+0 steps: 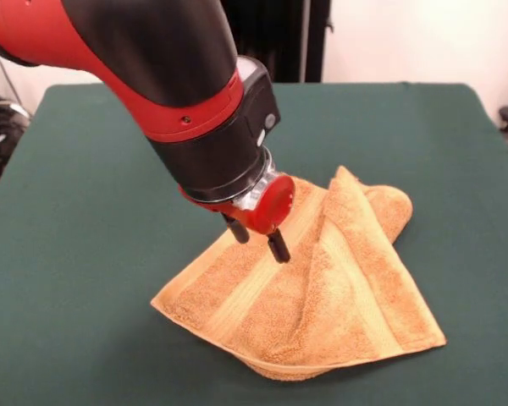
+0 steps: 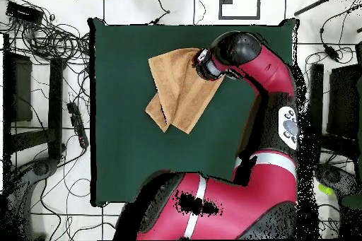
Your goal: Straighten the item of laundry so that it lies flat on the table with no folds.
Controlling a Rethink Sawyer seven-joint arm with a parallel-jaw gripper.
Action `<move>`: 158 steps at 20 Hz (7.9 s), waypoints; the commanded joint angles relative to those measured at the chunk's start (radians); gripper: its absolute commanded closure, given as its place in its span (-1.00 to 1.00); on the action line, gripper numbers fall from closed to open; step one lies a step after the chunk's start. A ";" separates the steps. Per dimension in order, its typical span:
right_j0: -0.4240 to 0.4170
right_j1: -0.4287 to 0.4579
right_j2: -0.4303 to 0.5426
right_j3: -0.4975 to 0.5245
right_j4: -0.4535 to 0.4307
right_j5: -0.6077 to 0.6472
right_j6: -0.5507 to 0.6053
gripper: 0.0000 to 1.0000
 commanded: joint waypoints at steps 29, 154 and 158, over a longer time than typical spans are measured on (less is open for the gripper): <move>-0.007 -0.087 0.146 0.173 -0.137 -0.033 0.086 -1.00; 0.502 -0.016 -0.246 0.129 -0.308 -0.083 0.245 -1.00; 0.527 0.019 -0.250 0.120 -0.300 -0.118 0.302 -1.00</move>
